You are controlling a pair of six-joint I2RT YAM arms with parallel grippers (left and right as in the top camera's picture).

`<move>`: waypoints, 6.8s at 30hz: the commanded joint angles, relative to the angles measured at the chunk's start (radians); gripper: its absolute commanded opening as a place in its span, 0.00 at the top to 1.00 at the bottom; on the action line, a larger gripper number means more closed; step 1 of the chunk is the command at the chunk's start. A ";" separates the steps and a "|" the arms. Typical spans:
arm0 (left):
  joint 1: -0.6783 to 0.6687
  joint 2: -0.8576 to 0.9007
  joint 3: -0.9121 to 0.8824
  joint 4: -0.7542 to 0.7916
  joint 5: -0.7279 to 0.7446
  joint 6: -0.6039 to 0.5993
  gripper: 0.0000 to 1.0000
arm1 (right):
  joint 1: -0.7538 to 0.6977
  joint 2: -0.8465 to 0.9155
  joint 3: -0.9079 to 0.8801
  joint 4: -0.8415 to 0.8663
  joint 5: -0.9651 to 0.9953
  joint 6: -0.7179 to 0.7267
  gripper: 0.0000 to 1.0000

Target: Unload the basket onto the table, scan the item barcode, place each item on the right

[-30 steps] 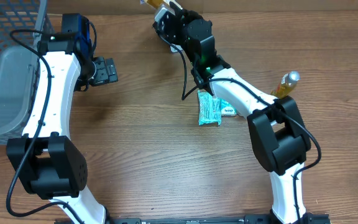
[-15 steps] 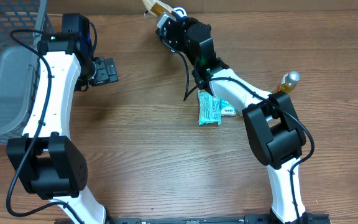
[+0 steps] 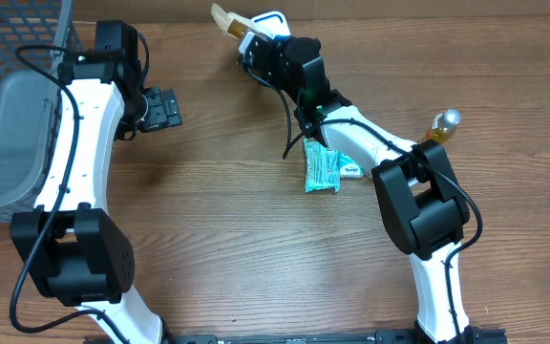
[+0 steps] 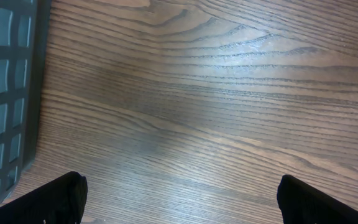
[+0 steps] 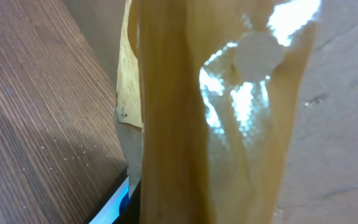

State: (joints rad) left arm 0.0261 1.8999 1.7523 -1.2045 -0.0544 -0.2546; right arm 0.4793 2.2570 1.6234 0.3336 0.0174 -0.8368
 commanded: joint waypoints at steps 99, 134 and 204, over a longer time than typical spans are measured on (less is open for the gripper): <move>-0.006 0.002 0.017 0.001 -0.008 0.005 0.00 | -0.026 -0.400 0.072 -1.204 -0.008 1.046 0.00; -0.006 0.002 0.017 0.001 -0.008 0.005 0.01 | -0.026 -0.400 0.072 -1.204 -0.008 1.046 0.00; -0.007 0.002 0.017 0.001 -0.008 0.005 0.00 | -0.505 -2.254 -1.346 -0.487 -0.090 0.992 0.00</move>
State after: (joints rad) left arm 0.0261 1.9003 1.7527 -1.2049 -0.0574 -0.2546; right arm -0.0200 0.0158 0.3183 -0.2287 -0.0528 0.1799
